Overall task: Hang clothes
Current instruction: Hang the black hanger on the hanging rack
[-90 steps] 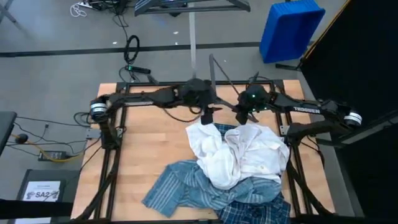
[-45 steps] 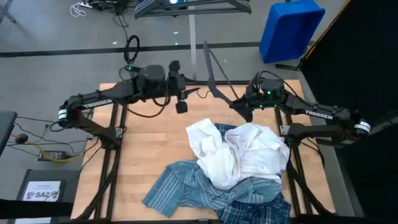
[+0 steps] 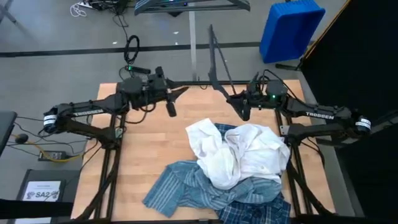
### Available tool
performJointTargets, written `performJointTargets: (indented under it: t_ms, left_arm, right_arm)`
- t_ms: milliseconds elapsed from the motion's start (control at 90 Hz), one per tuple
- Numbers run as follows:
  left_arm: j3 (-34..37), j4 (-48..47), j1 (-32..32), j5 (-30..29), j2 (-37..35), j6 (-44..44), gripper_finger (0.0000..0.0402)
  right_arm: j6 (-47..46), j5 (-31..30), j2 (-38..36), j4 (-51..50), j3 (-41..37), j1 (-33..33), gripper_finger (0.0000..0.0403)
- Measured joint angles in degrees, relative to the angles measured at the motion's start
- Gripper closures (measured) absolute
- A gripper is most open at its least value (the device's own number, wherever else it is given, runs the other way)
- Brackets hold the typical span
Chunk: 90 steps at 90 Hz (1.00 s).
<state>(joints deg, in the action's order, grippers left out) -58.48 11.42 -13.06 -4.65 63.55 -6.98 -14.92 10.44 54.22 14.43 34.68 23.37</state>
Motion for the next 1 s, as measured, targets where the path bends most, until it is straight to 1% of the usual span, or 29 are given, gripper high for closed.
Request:
performJointTargets:
  t_ms: [122, 278, 422, 544, 633, 822, 922, 1000]
  left_arm:
    - [0.5, 0.0, 0.1, 4.5, 0.6, 1.7, 0.0309]
    - [0.6, 1.1, 0.6, 4.8, 5.5, 6.4, 0.0247]
    - [0.6, 10.3, 0.9, 4.7, 11.9, 13.2, 0.019]
    - [0.6, 20.1, 0.8, 4.8, 16.7, 18.1, 0.0156]
    - [0.6, 25.0, 0.8, 4.7, 19.4, 20.9, 0.014]
    - [0.6, 30.3, 0.8, 3.8, 23.5, 24.8, 0.0129]
    - [0.6, 33.5, 0.8, 0.9, 25.3, 25.9, 0.0129]
    - [0.6, 36.0, 0.8, 0.1, 26.9, 26.5, 0.0129]
  right_arm:
    - [1.6, -6.2, 0.0, 1.7, 0.0, -1.9, 0.0366]
    - [6.3, -16.0, 0.0, 4.7, 0.0, -5.8, 0.0366]
    - [10.1, -24.8, 0.0, 6.8, 0.0, -10.2, 0.0366]
    - [13.7, -31.2, 0.0, 7.8, 0.0, -13.8, 0.0366]
    - [14.5, -33.8, 0.0, 7.8, 0.0, -15.7, 0.0366]
    - [13.8, -34.8, 1.1, 8.1, 0.0, -17.2, 0.0366]
    - [11.6, -34.8, 3.5, 8.4, 0.0, -17.2, 0.0366]
    - [10.5, -34.9, 6.1, 9.1, 0.0, -17.3, 0.0366]
